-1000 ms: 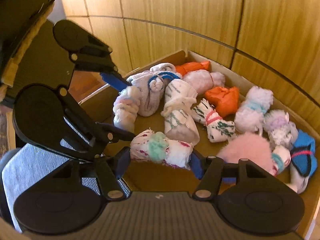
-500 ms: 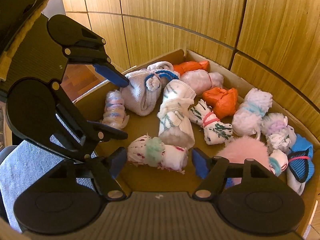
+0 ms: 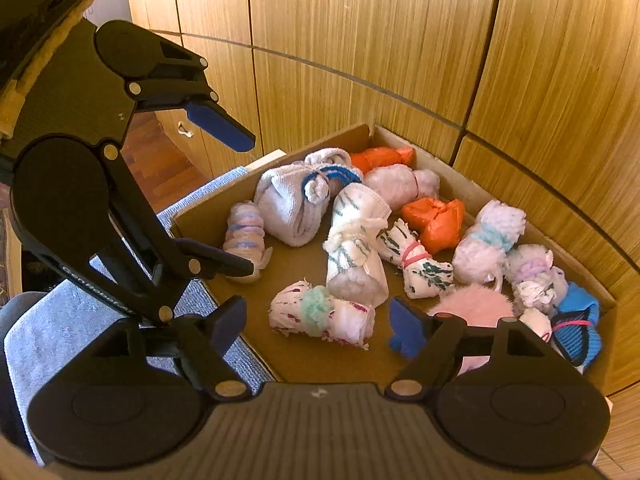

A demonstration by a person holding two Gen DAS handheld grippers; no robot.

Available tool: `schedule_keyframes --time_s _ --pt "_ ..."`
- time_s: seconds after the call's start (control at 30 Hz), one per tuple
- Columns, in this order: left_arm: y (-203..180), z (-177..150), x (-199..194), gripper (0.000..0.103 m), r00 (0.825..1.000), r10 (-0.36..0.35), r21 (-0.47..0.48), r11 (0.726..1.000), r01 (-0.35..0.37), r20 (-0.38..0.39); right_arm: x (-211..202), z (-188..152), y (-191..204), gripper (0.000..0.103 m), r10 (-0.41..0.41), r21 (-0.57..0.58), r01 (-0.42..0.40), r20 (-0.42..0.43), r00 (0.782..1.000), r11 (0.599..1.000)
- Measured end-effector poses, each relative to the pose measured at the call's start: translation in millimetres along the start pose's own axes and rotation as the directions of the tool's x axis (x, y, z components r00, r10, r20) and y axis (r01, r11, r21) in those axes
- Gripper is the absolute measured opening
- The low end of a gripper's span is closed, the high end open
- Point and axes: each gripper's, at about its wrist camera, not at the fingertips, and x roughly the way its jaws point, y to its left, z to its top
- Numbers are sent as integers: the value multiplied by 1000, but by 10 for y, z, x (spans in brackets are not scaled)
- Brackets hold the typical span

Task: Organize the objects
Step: 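Move both tools back over the last bundles on the towel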

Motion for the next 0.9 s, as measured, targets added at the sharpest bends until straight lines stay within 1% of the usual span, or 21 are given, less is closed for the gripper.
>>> schedule_keyframes --time_s 0.17,0.27,0.4,0.5,0.67,0.7,0.8,0.83,0.9 --pt "7 -26 -120 90 1000 2 -11 1000 -1 14 -137 18 62 80 -9 -6 9 16 1000 1000" --pt "16 -47 -230 91 1000 -2 -32 999 3 31 -301 -12 121 81 -21 0 21 48 999 1000" --pt "22 -87 -403 94 998 -5 -67 998 10 68 -600 -137 181 85 -50 45 45 109 993 998" --pt "14 -140 -530 95 995 -2 -98 995 12 97 -824 -301 200 86 -81 107 66 145 986 992" --pt "-63 -290 -704 96 988 -15 -193 980 45 155 -1141 -684 262 90 -185 195 147 193 964 970" --pt "-100 -332 -731 97 985 -11 -218 975 49 172 -1193 -792 272 93 -204 218 158 205 957 963" --pt "-274 -465 -745 99 977 -17 -282 956 78 212 -1209 -1034 263 95 -266 275 203 217 939 940" --pt "-371 -520 -732 100 973 -8 -313 946 82 231 -1201 -1129 255 95 -282 302 209 222 934 930" --pt "-543 -603 -657 100 969 -13 -360 927 105 248 -1129 -1260 230 95 -318 361 225 225 921 905"
